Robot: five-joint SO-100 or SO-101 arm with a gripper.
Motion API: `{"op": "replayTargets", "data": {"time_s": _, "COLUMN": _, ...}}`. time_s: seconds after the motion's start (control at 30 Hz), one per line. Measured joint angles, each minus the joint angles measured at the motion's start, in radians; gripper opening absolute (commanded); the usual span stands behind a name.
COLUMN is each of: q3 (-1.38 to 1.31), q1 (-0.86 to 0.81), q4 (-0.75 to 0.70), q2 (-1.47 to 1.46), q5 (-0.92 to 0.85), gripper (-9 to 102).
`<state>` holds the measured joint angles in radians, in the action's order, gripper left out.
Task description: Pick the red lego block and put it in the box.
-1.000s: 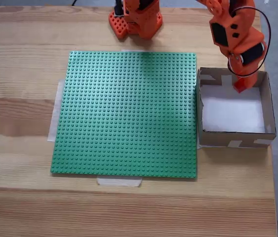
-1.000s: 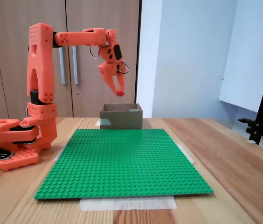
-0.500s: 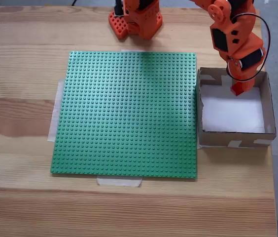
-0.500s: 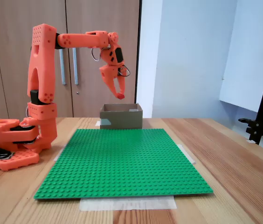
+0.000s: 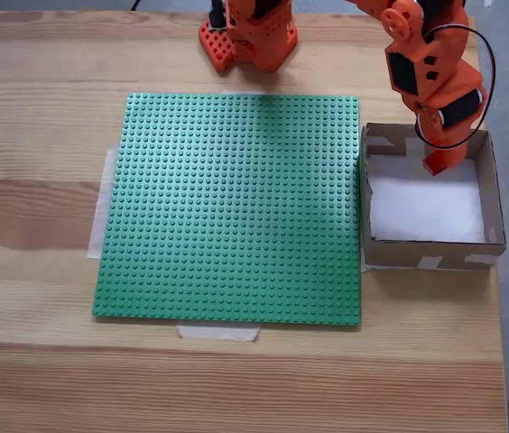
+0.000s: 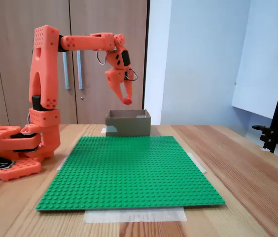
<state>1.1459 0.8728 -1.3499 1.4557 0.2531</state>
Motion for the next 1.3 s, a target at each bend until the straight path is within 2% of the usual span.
{"op": "replayTargets", "data": {"time_s": 0.3, "q3": 0.031, "q1": -0.009, "q4": 0.000, "q2": 0.002, "q5": -0.018, "gripper": 19}}
{"op": "replayTargets", "data": {"time_s": 0.77, "q3": 0.259, "q1": -0.018, "q4": 0.104, "q2": 0.192, "q5": -0.018, "gripper": 17}}
{"op": "replayTargets", "data": {"time_s": 1.3, "q3": 0.627, "q1": -0.166, "q4": 0.302, "q2": 0.584, "q5": -0.089, "gripper": 14}}
